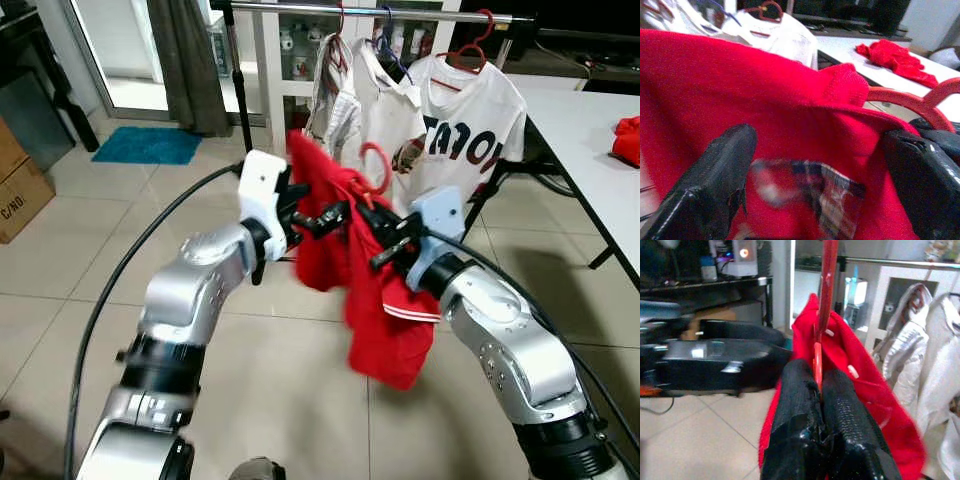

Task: Hang hanger

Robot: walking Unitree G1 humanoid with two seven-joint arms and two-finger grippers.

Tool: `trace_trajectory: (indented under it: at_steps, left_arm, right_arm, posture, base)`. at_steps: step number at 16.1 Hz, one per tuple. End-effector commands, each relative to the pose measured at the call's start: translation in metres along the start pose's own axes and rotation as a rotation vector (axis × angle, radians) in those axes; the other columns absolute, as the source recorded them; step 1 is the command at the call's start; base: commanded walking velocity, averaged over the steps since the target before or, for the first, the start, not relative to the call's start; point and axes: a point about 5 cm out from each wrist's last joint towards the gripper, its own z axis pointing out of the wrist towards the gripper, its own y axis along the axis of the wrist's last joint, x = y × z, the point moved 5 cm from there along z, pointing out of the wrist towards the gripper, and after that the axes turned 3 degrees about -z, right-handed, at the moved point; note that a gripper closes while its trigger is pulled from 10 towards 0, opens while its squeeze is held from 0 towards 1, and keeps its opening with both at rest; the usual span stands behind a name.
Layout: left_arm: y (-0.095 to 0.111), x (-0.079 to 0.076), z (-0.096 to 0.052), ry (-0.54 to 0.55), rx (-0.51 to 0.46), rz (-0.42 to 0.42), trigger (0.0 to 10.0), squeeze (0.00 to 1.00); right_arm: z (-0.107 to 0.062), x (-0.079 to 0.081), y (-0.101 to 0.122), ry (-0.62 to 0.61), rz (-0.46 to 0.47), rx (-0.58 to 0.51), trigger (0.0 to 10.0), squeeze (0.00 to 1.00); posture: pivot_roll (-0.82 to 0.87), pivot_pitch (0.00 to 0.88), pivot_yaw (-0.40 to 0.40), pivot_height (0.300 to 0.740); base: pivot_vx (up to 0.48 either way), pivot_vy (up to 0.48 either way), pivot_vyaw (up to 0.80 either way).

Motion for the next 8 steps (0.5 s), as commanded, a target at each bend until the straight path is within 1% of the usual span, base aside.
trace_trajectory:
  at_steps: [1, 2, 3, 4, 5, 6, 8]
  left_arm:
    - [-0.006, -0.001, 0.006, -0.015, 0.034, -0.002, 10.0, 0.0]
    - [-0.006, 0.0, 0.009, -0.01, 0.041, -0.023, 10.0, 0.0]
    - [-0.006, 0.003, 0.012, 0.004, 0.039, -0.067, 10.0, 0.0]
    - [-0.004, 0.004, 0.013, 0.008, 0.021, -0.122, 4.7, 0.0]
    - [-0.002, 0.006, 0.015, 0.008, 0.005, -0.171, 0.2, 0.0]
    - [-0.001, 0.006, 0.015, 0.008, 0.0, -0.183, 0.2, 0.0]
    - [0.008, 0.0, 0.015, -0.053, -0.054, -0.306, 0.0, 0.0]
  right_arm:
    - [0.0, 0.007, 0.015, 0.036, -0.034, -0.054, 10.0, 0.0]
    - [-0.001, 0.009, 0.015, 0.046, -0.049, -0.056, 10.0, 0.0]
    - [-0.002, 0.009, 0.016, 0.05, -0.056, -0.059, 10.0, 0.0]
    - [-0.003, 0.01, 0.017, 0.056, -0.062, -0.063, 10.0, 0.0]
    - [-0.004, 0.011, 0.018, 0.069, -0.072, -0.066, 10.0, 0.0]
    - [-0.004, 0.012, 0.018, 0.073, -0.074, -0.066, 10.0, 0.0]
    - [-0.005, 0.013, 0.018, 0.08, -0.088, -0.061, 10.0, 0.0]
  posture:
    - [-0.03, 0.0, 0.019, 0.74]
    - [-0.03, 0.0, 0.021, 0.74]
    - [-0.04, 0.0, 0.027, 0.74]
    - [-0.04, 0.0, 0.028, 0.74]
    - [-0.04, 0.0, 0.029, 0.74]
    - [-0.04, 0.0, 0.029, 0.74]
    - [-0.04, 0.0, 0.024, 0.74]
  base:
    - [0.0, 0.0, 0.0]
    - [0.0, 0.0, 0.0]
    - [0.0, 0.0, 0.0]
    - [0.0, 0.0, 0.0]
    - [0.0, 0.0, 0.0]
    - [0.0, 0.0, 0.0]
    - [0.0, 0.0, 0.0]
